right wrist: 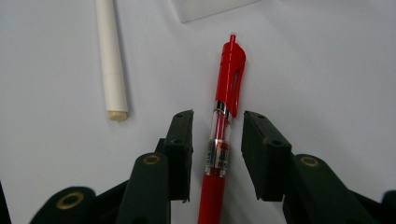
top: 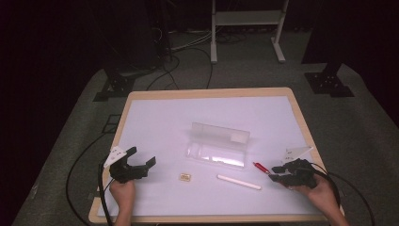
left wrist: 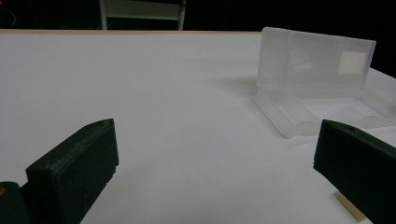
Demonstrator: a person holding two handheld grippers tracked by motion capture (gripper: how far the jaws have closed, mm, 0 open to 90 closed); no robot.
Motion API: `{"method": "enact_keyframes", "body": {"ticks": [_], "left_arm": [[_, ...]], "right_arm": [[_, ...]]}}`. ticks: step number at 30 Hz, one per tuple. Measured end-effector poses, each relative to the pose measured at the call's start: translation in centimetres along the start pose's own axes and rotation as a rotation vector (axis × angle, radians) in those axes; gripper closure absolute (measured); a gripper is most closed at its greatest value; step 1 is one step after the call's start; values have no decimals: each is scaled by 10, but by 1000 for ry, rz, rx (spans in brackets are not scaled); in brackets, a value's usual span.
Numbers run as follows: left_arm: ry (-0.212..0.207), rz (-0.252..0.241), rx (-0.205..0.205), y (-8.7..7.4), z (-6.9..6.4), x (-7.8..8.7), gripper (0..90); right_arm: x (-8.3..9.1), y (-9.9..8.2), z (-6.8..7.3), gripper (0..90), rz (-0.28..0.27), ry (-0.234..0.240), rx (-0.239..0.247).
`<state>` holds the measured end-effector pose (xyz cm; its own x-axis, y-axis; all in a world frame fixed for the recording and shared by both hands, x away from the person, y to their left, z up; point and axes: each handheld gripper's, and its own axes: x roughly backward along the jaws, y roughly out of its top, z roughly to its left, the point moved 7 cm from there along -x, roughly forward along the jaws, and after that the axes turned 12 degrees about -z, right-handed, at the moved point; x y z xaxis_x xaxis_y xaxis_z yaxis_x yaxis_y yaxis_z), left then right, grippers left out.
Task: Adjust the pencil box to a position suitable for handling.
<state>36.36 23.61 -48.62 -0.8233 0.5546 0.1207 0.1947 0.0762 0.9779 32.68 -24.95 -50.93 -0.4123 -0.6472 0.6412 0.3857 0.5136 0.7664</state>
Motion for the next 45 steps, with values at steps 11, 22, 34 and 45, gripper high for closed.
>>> {"method": "enact_keyframes", "body": {"ticks": [11,22,34,45], "left_arm": [[-1,1,-2,0,0,0,0],[-1,-1,0,0,0,0,0],[-2,-2,-2,0,0,0,0],[-2,-2,-1,0,0,0,0]], "right_arm": [[-3,-4,0,698,16,-6,12],[-3,-7,0,759,27,-15,19],[-2,-7,1,785,33,-20,18],[1,-5,3,787,27,-16,30]]}}
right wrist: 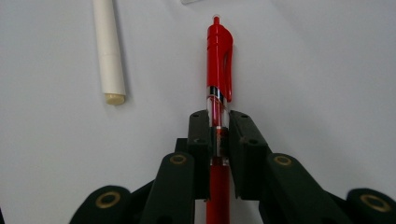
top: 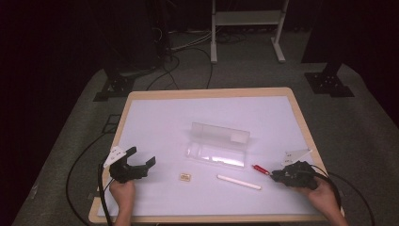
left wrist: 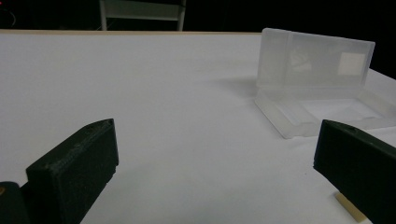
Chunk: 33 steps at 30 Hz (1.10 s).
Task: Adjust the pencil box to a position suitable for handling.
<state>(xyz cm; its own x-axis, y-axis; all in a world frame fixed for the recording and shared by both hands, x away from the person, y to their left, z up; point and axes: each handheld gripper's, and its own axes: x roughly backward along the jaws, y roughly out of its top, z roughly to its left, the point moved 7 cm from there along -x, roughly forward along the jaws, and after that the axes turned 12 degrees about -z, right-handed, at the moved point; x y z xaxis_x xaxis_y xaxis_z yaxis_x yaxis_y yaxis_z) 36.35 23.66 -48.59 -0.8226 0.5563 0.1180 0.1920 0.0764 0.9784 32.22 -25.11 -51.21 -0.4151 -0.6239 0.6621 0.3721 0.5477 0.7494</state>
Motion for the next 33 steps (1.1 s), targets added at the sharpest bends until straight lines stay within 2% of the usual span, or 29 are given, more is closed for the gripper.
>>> {"method": "enact_keyframes", "body": {"ticks": [28,33], "left_arm": [[0,-1,-2,0,0,0,0],[1,0,1,0,0,0,0]], "right_arm": [[9,18,-1,789,-56,10,20],[13,27,0,789,-72,17,29]]}}
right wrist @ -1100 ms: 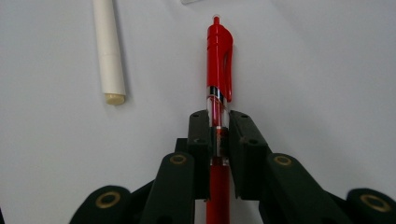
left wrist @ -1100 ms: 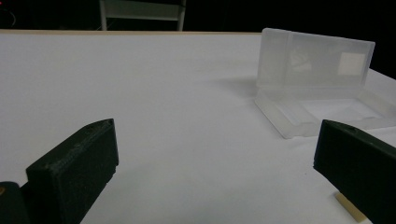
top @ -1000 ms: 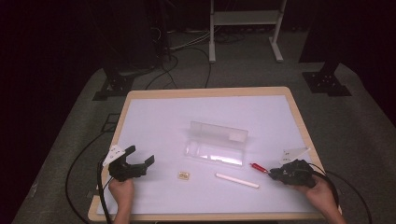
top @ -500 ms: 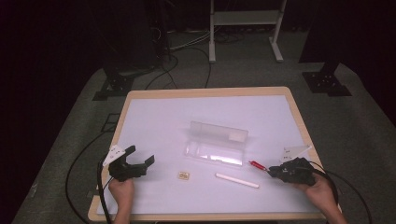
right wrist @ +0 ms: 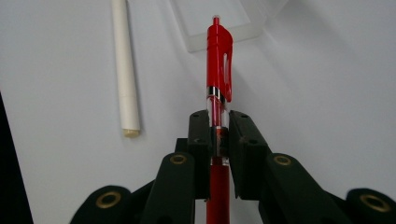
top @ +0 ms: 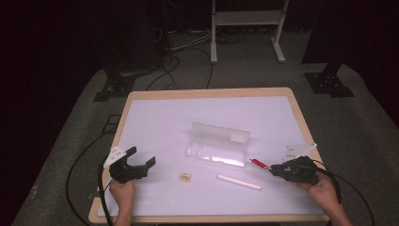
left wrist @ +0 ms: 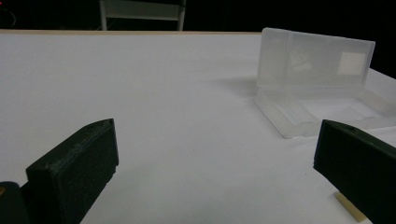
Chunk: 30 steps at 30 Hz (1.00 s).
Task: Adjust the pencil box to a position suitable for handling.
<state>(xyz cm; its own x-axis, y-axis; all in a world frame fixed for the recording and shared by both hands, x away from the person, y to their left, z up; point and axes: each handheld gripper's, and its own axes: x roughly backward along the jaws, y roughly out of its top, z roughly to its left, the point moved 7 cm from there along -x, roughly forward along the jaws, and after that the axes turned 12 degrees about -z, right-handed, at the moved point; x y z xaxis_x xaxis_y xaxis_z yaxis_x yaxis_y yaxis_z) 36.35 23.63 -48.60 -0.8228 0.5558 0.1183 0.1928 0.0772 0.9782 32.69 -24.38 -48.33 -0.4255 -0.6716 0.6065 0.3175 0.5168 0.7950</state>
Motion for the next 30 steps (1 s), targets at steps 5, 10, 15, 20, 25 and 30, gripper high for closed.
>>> {"method": "enact_keyframes", "body": {"ticks": [5,10,15,20,25,30], "left_arm": [[0,0,-1,0,0,0,0],[-1,-1,-1,0,0,0,0],[0,0,-1,0,0,0,0],[0,0,-1,0,0,0,0],[1,0,2,0,0,0,0],[1,0,2,0,0,0,0]], "right_arm": [[1,11,1,789,-8,5,19],[0,23,3,789,-11,12,37],[-4,33,5,789,-10,23,51],[-7,42,6,789,-10,33,66],[-12,51,8,789,-8,47,85],[-16,58,9,789,-6,58,104]]}}
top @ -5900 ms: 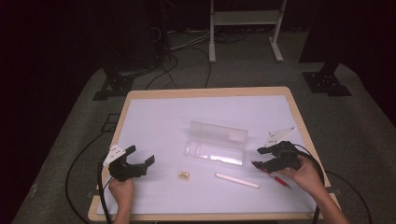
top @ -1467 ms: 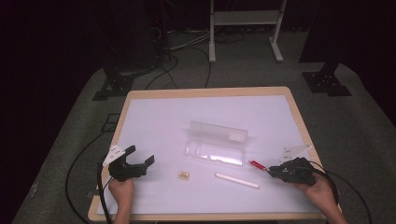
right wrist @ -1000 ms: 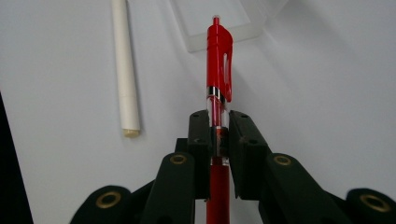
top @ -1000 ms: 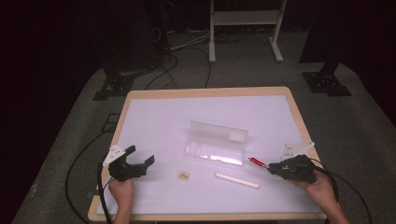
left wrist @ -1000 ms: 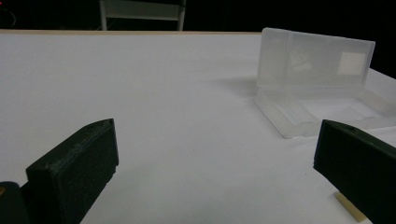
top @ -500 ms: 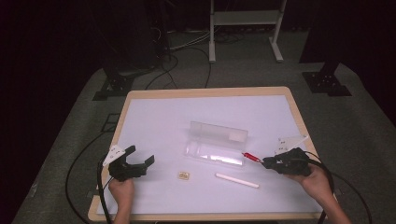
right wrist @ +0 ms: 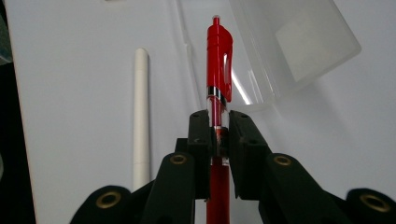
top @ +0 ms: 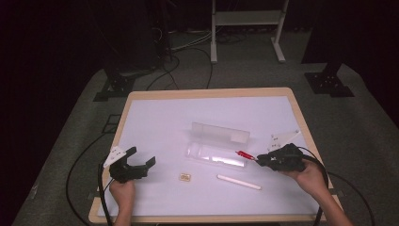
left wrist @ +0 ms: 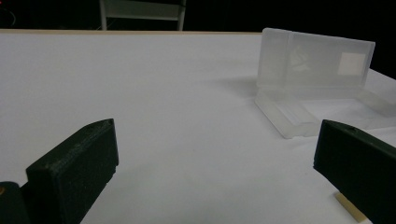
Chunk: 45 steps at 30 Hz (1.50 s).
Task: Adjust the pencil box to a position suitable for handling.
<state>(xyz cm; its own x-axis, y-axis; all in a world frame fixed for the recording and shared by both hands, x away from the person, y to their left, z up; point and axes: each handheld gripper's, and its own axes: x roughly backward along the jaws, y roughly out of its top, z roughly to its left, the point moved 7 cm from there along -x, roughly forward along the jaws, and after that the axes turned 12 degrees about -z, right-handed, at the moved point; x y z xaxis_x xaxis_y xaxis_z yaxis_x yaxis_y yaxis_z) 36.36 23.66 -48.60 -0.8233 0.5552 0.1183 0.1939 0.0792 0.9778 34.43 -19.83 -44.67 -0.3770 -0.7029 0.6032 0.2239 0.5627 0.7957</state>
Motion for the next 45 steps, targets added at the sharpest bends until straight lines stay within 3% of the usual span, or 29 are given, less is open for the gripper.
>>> {"method": "enact_keyframes", "body": {"ticks": [22,45], "left_arm": [[-1,0,-3,0,1,0,0],[-3,-1,-2,0,1,0,0]], "right_arm": [[-23,34,0,789,9,41,70],[-51,59,3,789,12,77,96]]}}
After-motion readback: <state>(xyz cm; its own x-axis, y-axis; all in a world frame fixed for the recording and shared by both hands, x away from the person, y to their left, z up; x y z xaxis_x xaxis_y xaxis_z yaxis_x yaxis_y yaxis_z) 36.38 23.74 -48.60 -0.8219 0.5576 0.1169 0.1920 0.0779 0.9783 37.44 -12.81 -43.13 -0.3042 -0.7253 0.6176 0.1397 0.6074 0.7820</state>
